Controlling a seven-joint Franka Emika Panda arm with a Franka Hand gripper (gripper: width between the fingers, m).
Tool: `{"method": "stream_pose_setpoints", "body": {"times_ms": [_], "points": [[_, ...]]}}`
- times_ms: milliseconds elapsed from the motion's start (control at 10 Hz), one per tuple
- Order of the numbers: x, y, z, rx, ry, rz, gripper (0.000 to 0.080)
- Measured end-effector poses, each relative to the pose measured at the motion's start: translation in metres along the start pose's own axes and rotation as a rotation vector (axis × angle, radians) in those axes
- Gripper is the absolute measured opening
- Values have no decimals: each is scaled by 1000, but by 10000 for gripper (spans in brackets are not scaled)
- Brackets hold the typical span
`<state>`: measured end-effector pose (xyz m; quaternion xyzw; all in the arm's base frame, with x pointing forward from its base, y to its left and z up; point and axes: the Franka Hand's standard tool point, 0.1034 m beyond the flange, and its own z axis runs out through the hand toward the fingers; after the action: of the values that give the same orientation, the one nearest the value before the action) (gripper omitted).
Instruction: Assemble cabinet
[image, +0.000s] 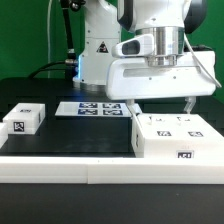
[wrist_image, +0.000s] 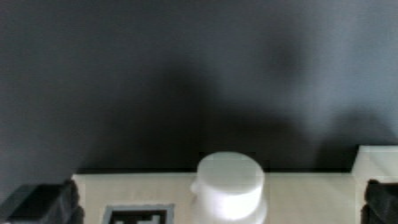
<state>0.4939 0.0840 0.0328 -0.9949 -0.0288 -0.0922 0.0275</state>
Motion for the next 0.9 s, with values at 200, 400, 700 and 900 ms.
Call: {"method": "stream_pose_setpoints", "body": {"times_ms": [200,400,700,900], "points": [[1,-2,-1,1,2,-6,797],[0,-2,0,1,0,-6,797],[-16,-11,18,-12,-33,75,797],[-19,-6,23,-20,-38,83,797]]}}
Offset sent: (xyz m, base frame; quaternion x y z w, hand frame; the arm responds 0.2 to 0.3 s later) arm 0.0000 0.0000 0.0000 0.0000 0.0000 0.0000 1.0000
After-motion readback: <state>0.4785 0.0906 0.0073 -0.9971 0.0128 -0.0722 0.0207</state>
